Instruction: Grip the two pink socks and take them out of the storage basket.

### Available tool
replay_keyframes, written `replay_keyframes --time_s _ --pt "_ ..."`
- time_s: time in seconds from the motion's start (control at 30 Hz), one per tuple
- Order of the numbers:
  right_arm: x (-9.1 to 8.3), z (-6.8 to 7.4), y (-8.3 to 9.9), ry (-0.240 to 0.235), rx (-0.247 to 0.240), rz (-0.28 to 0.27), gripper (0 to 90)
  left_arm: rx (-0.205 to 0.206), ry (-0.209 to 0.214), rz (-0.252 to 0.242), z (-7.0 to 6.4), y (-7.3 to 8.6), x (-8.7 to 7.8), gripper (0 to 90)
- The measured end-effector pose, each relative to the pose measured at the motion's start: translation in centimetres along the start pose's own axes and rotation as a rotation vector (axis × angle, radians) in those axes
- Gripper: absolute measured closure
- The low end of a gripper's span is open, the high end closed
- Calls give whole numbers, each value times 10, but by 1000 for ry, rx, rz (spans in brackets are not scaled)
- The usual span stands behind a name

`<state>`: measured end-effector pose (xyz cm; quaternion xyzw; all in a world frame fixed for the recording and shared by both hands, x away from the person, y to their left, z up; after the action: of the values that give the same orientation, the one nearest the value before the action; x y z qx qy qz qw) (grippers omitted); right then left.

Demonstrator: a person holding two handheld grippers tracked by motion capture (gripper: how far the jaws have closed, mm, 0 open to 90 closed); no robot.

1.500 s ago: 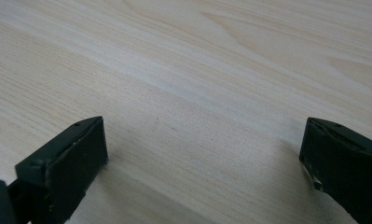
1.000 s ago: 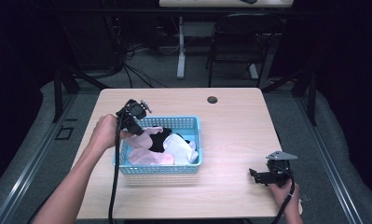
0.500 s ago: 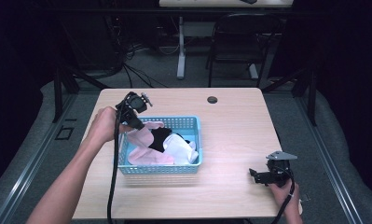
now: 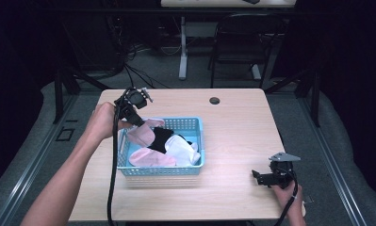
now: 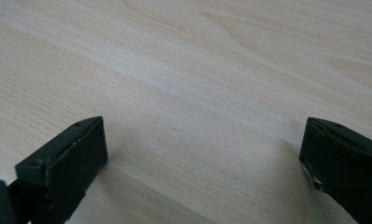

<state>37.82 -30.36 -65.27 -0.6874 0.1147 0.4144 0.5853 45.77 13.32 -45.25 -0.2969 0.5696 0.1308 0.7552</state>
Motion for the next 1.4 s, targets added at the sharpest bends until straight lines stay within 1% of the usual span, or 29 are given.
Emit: replay_keyframes --time_s 0.13,0.17,0.2,0.23,0.33,0.37,0.5,0.67,0.73,0.77,0.83,0.87,1.1,1.13,1.17,1.37,1.4 --pt "0 0 0 2 1 4 3 -3 -3 5 2 0 -5 845" --pt "0 0 0 2 -1 2 3 -3 -13 6 5 1 -8 845" --pt "0 0 0 2 -1 2 3 -3 -13 6 5 1 -8 845" --pt "0 0 0 0 2 2 3 -12 -11 -1 6 1 -10 845" --pt "0 0 0 -1 1 0 3 -9 -15 1 8 1 -13 846" --pt "0 0 0 -1 1 3 3 -17 -20 -7 9 2 -16 846" --pt "0 0 0 0 1 1 3 -20 -25 -7 12 3 -20 846" --pt "0 0 0 1 0 1 3 -35 -39 -10 18 8 -26 847" --pt "0 0 0 1 1 -1 3 -43 -44 -9 22 13 -29 848" --pt "0 0 0 0 -1 1 3 -43 -44 -9 22 13 -29 848" --pt "0 0 0 0 0 0 3 -60 -48 -18 27 17 -33 848" --pt "0 0 0 0 0 0 3 -60 -48 -18 27 17 -33 848" --pt "0 0 0 0 0 1 3 -100 -65 -14 40 32 -41 848" --pt "0 0 0 0 0 1 3 -100 -65 -14 40 32 -41 848" --pt "0 0 0 2 2 2 3 -114 -67 -15 43 36 -42 848" --pt "0 0 0 1 1 -1 3 -143 -81 -5 54 51 -47 848" --pt "0 0 0 -1 0 0 3 -153 -83 -6 56 54 -47 848"
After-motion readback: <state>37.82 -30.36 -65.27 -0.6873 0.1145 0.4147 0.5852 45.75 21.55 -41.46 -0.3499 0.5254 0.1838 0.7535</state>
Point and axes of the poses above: each handheld gripper's, and its own axes: x roughly forward along the jaws, y roughly out of its underside, z roughly to its left, the point moved 9 cm from there along x, roughly forward along the jaws, and after that the axes turned 2 degrees about -y, right-handed, at the moved point
